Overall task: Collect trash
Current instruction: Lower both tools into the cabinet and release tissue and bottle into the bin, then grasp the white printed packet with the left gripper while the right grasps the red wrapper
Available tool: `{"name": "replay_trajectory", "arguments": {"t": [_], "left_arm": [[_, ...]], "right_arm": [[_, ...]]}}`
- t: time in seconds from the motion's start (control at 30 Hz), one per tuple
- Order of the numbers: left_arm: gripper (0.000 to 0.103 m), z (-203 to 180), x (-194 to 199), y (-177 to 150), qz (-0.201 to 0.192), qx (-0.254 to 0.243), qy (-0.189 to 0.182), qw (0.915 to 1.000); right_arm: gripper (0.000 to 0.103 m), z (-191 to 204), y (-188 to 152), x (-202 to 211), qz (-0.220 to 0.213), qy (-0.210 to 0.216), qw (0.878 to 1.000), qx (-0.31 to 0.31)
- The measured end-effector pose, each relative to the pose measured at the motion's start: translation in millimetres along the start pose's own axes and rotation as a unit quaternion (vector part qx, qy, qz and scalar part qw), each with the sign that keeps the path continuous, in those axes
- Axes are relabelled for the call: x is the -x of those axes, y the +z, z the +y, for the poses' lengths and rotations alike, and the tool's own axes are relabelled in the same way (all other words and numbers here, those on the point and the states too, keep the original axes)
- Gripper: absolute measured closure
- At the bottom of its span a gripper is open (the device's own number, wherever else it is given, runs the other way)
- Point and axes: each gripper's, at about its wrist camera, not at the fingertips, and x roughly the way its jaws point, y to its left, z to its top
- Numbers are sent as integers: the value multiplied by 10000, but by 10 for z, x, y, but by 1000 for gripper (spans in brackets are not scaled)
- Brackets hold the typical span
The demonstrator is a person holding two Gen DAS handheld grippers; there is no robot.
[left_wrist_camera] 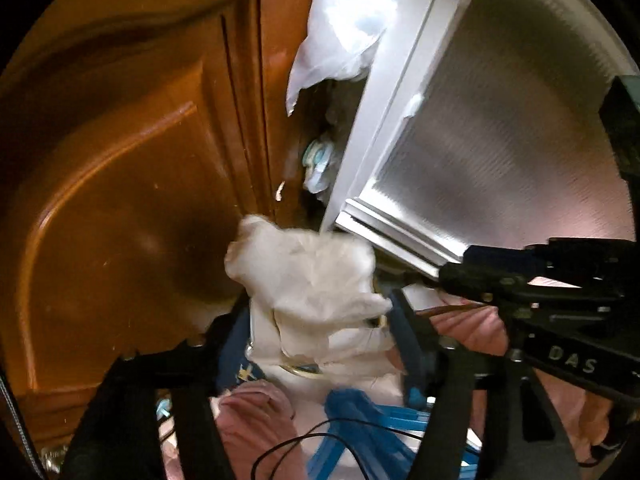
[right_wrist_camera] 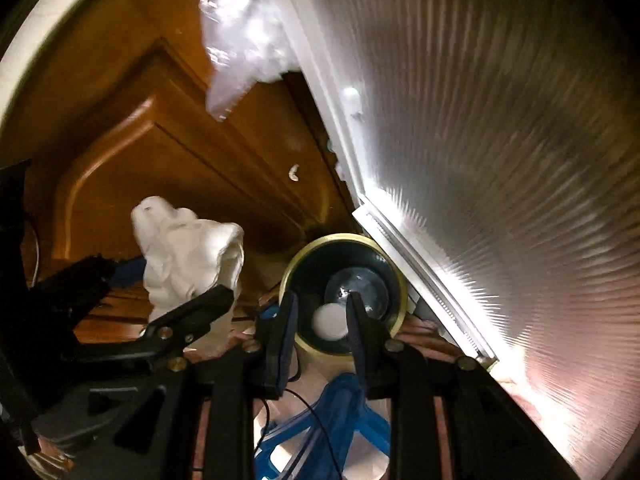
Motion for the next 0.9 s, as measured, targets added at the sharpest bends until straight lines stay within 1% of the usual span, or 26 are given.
{"name": "replay_trajectory", "arguments": {"t": [0.07, 0.13, 0.17, 0.2, 0.33, 0.47, 0.53, 0.6, 0.77, 0.9], "left_arm": [[21, 69, -93, 22, 42, 35, 76, 10000], [18, 116, -180, 45, 116, 78, 129, 9998], [18, 125, -221, 49, 144, 92, 154, 9997], [18, 141, -245, 45, 166, 105, 170, 9997], [17, 129, -230, 6, 168, 115, 171, 9996], [15, 73, -113, -62, 96, 122, 136, 9998], [15, 64, -119, -40, 40, 134, 85, 9999], [15, 36, -17, -50, -23, 116, 58, 9999], [15, -44, 387, -69, -329, 87, -79, 9994], [15, -127, 701, -77, -497, 102, -34, 9987]], "right_arm": [[77, -37, -28, -32, -68, -4, 10000, -2], [73, -62, -34, -65, -103, 35, 9999, -12], [68, -63, -21, -91, -134, 86, 9999, -20], [67, -66, -29, -85, -178, 125, 9998, -23], [66, -14, -54, -33, -309, 96, 9994, 78], [66, 60, -67, 46, -465, -21, 9987, 187], [66, 93, -92, 122, -530, -130, 9982, 229], [66, 107, -113, 188, -594, -191, 9977, 247], [66, 150, -187, 543, -847, -243, 9957, 272], [66, 229, -271, 898, -1091, -288, 9927, 433]]}}
